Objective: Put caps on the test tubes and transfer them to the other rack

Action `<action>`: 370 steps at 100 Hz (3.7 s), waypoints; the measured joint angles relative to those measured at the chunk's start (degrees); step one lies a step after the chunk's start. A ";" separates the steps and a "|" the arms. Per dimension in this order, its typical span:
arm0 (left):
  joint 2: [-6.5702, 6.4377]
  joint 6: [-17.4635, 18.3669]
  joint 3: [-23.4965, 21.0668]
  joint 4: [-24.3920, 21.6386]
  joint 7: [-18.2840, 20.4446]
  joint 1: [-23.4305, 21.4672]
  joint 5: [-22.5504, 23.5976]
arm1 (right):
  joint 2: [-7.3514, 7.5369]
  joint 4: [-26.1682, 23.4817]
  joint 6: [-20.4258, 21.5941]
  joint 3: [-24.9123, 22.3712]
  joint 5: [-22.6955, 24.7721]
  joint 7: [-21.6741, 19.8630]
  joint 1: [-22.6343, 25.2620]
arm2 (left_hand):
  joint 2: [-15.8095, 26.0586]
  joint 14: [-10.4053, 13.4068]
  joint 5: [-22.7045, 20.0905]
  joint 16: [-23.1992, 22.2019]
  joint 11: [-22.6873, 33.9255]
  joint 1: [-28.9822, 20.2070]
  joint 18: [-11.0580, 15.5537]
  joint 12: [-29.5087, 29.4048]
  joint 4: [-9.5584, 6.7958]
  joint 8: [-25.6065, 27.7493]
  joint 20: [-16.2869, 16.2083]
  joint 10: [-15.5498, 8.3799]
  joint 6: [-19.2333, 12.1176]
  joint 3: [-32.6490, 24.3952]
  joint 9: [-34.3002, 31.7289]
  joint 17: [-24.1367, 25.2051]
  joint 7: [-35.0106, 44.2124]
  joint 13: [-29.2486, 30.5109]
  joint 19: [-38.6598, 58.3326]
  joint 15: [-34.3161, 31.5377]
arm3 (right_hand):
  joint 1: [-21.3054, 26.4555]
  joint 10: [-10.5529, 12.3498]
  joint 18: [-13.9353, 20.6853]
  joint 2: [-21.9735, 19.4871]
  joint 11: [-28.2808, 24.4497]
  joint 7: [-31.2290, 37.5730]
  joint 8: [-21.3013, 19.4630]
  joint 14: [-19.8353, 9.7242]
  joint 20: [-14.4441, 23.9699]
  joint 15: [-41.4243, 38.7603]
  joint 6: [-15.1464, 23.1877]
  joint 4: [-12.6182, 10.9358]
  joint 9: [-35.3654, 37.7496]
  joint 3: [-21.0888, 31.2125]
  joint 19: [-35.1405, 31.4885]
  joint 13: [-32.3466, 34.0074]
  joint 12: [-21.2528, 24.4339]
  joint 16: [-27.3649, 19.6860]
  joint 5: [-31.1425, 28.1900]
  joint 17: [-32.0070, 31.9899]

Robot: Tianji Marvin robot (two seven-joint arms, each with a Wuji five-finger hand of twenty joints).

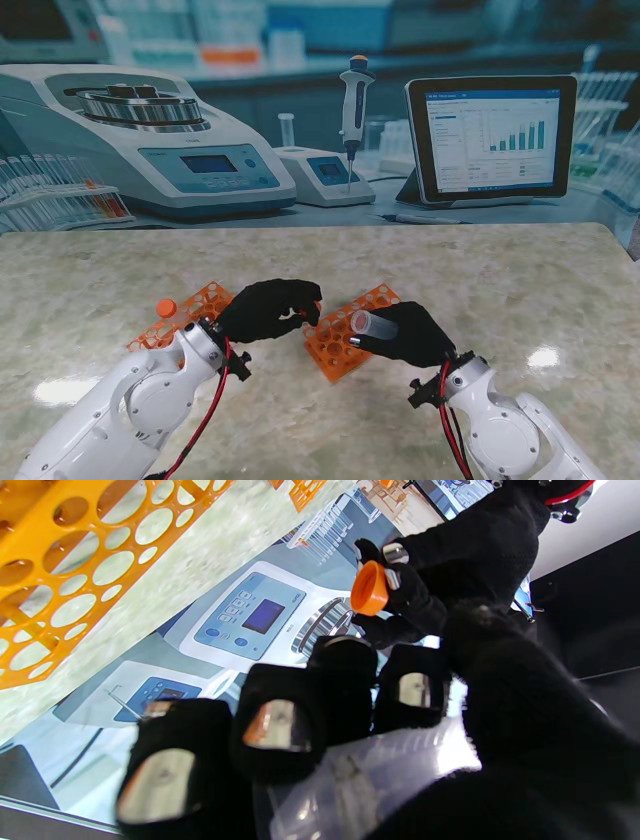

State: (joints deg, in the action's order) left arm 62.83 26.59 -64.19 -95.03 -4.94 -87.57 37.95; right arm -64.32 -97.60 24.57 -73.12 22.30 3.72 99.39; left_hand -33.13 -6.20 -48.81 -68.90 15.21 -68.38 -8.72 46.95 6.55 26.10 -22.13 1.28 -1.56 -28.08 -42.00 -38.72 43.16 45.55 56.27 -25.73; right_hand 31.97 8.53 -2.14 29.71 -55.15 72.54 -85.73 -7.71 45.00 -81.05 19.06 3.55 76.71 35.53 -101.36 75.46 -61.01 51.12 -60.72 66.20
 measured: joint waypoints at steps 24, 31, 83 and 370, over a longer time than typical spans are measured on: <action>0.72 0.22 0.37 -0.39 -0.64 0.41 -3.17 | 0.01 0.09 -0.07 0.04 -0.05 -0.05 -0.09 | -0.02 -0.06 0.00 -0.05 -0.01 0.00 -0.07 0.30 0.00 0.00 0.00 0.02 0.03 -0.15 0.00 0.01 0.00 0.00 -0.02 0.01 | 0.00 -0.01 0.00 0.00 0.01 0.00 0.00 0.00 0.00 0.00 0.00 0.00 0.00 0.00 0.00 0.00 0.00 0.00 0.00 0.00; 0.86 0.40 0.42 -0.60 -0.76 0.41 -3.83 | 0.01 0.13 -0.12 0.12 -0.10 -0.08 -0.15 | -0.02 -0.07 0.00 -0.05 -0.01 0.00 -0.13 0.31 0.00 0.00 0.00 0.02 0.05 -0.17 0.00 0.01 0.00 0.00 -0.02 0.03 | 0.00 -0.01 0.00 0.00 0.01 0.00 0.00 0.00 0.00 0.00 0.00 0.00 0.00 0.00 0.00 0.00 0.00 0.00 0.00 0.00; 1.47 3.50 -0.62 -3.34 -2.38 -2.03 -5.91 | 0.02 0.80 -0.85 0.40 -0.28 -0.35 -0.89 | -0.02 -0.09 0.00 -0.54 -0.02 0.00 -0.27 0.36 0.00 0.00 0.00 0.04 0.07 -0.20 0.00 0.02 0.00 0.00 -0.04 0.12 | 0.00 -0.01 0.00 0.00 0.01 0.00 0.00 0.00 0.00 0.00 0.01 0.00 0.00 0.02 0.00 0.00 0.00 0.00 0.00 0.00; 1.43 7.21 3.83 -7.79 -2.60 -4.36 -6.61 | 0.04 1.80 -1.25 0.50 -0.50 -0.62 -1.63 | -0.03 -0.10 0.00 -0.62 -0.11 0.00 -0.30 0.44 0.00 0.48 0.00 0.05 0.09 -0.22 0.00 0.04 0.00 0.00 -0.27 0.38 | 0.00 -0.01 0.00 0.00 0.02 0.00 0.00 0.00 0.00 0.01 0.01 0.00 0.00 0.04 0.00 0.00 0.01 0.00 0.00 0.00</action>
State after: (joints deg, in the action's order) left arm 64.26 33.80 -60.36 -102.81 -7.53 -91.92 31.34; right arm -64.28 -95.80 23.32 -72.62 21.80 3.11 97.76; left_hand -33.16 -6.30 -48.81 -69.52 15.10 -68.38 -9.03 47.39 6.55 26.58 -22.13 1.33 -1.47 -28.30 -42.00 -38.67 43.16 45.56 55.99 -25.35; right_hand 31.97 8.52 -2.14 29.71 -55.14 72.53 -85.73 -7.71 44.99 -81.04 19.06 3.55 76.71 35.57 -101.36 75.47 -61.01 51.12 -60.72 66.20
